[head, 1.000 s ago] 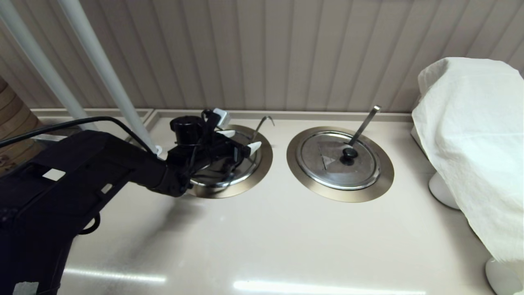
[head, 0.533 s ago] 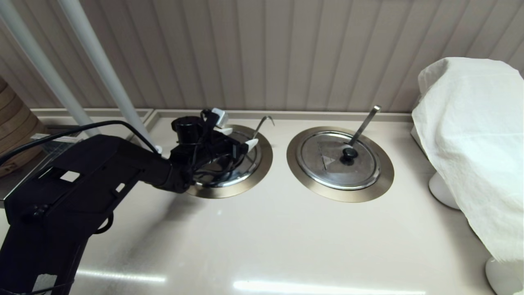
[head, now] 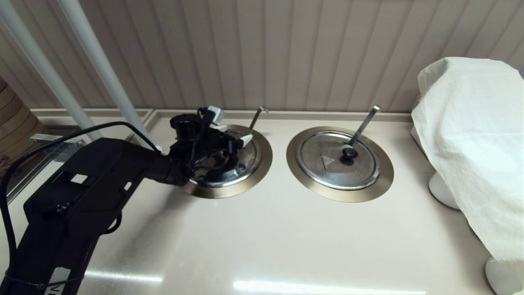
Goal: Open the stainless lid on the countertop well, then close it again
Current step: Put the spoon in the groove
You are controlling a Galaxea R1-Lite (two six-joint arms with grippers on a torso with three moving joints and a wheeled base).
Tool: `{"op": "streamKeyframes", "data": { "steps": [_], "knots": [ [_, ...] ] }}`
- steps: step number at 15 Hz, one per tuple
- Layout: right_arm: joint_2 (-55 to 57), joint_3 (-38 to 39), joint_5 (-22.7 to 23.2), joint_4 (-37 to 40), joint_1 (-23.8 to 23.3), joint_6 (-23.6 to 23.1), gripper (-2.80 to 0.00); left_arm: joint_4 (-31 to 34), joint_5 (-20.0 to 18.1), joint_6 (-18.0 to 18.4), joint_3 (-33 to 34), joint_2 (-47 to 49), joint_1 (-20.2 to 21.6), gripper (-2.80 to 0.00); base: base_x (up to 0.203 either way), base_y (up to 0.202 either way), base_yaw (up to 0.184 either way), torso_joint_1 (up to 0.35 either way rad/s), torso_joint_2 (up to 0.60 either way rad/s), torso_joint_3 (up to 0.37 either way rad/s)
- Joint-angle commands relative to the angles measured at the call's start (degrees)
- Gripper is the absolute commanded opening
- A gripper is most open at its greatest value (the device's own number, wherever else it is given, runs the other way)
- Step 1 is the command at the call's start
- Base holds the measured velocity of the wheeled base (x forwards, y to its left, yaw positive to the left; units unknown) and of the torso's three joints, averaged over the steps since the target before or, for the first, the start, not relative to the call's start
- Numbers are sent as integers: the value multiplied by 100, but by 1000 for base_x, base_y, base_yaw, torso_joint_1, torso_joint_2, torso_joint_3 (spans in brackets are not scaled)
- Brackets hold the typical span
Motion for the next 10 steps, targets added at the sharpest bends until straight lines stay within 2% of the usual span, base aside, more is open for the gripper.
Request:
{"op": "streamKeyframes", "data": {
  "steps": [1,10],
  "knots": [
    [-2,1,2,0,0,-2,0,-9,-16,-1,-112,76,96,0,0,0,0,0,0,0],
    [-2,1,2,0,0,-2,0,-26,-32,-62,150,-203,103,0,0,0,0,0,0,0]
  ]
}}
